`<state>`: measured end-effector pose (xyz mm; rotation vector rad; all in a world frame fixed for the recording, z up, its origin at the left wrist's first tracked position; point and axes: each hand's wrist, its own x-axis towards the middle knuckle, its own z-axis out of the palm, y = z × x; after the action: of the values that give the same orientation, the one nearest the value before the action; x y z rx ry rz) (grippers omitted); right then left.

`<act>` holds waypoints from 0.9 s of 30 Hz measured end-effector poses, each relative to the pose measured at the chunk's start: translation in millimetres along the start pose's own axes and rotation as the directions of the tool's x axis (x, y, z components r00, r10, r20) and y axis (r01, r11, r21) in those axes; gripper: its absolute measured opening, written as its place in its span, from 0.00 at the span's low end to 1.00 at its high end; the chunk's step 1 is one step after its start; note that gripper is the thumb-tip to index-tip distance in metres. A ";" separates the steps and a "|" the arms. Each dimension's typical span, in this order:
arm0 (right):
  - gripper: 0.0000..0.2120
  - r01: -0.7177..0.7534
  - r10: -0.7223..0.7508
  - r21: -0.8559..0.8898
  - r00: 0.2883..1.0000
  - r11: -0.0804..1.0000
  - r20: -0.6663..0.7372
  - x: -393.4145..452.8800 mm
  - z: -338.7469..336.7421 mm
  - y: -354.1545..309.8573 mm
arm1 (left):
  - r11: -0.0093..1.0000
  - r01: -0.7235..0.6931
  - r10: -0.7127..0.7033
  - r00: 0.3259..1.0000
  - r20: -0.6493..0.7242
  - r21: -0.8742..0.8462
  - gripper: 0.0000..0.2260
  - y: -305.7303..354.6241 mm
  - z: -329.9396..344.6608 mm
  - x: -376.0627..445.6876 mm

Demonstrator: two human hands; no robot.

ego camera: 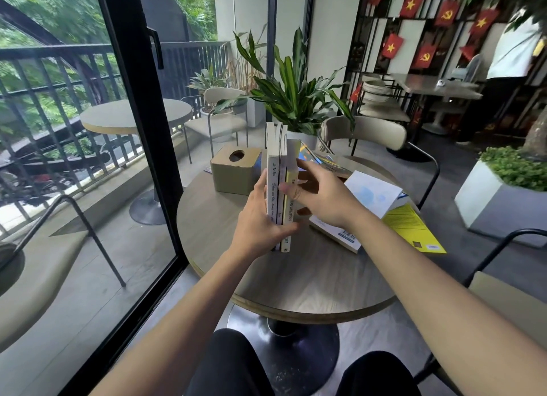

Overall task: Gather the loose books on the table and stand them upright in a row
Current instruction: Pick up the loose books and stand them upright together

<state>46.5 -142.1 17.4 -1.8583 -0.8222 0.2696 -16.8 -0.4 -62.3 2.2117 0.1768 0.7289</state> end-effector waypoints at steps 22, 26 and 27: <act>0.58 -0.612 0.242 -0.482 0.741 0.627 -0.626 -13.8 -59.4 101.6 | 0.999 -0.020 0.021 0.999 -0.040 0.026 0.41 -11.5 5.6 1.4; 0.51 -0.645 0.354 -0.284 0.674 0.709 -0.648 -13.7 -59.7 103.2 | 0.999 -0.038 0.039 0.999 -0.036 0.024 0.39 -11.8 6.1 1.6; 0.48 -0.640 0.355 -0.255 0.664 0.725 -0.658 -13.0 -60.8 102.5 | 0.999 -0.043 0.044 0.998 -0.036 0.026 0.38 -11.8 6.1 1.2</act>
<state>111.7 -217.9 -48.8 -2.4373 0.1152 -0.1723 -11.2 4.1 -73.5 2.2333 0.1570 0.7955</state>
